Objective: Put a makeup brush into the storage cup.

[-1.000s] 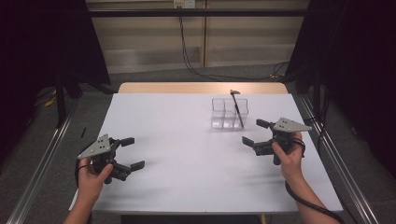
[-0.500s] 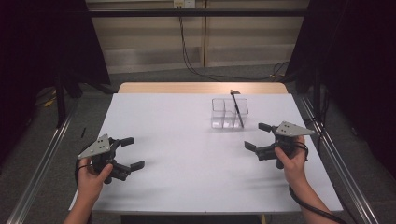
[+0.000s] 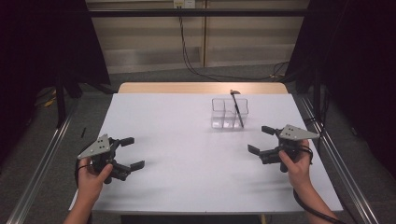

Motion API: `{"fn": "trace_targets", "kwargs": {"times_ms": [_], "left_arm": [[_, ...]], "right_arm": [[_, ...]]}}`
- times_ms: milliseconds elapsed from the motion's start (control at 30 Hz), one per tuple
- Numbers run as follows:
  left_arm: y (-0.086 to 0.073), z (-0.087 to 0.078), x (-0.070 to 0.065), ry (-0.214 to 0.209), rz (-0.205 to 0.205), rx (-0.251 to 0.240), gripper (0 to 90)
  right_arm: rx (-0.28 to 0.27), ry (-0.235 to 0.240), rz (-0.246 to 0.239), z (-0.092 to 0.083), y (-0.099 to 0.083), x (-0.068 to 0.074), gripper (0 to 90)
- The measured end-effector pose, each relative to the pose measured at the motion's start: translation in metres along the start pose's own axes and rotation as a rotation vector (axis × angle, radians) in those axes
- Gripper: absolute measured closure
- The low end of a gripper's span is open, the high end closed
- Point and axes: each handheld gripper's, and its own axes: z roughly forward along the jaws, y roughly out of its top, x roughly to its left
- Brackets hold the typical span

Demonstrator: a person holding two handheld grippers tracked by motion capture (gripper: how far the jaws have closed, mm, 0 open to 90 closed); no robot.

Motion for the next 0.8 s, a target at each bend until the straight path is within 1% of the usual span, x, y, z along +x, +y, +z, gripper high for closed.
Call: {"fn": "trace_targets", "kwargs": {"times_ms": [500, 800], "left_arm": [[0.000, 0.000, 0.000, -0.001, -0.001, -0.002, 0.1], [0.000, 0.000, 0.000, 0.003, 0.001, 0.000, 0.1]], "right_arm": [[0.010, -0.005, -0.001, -0.011, -0.006, 0.001, 3.0], [0.018, -0.016, 0.001, -0.019, -0.011, 0.002, 3.0]]}}
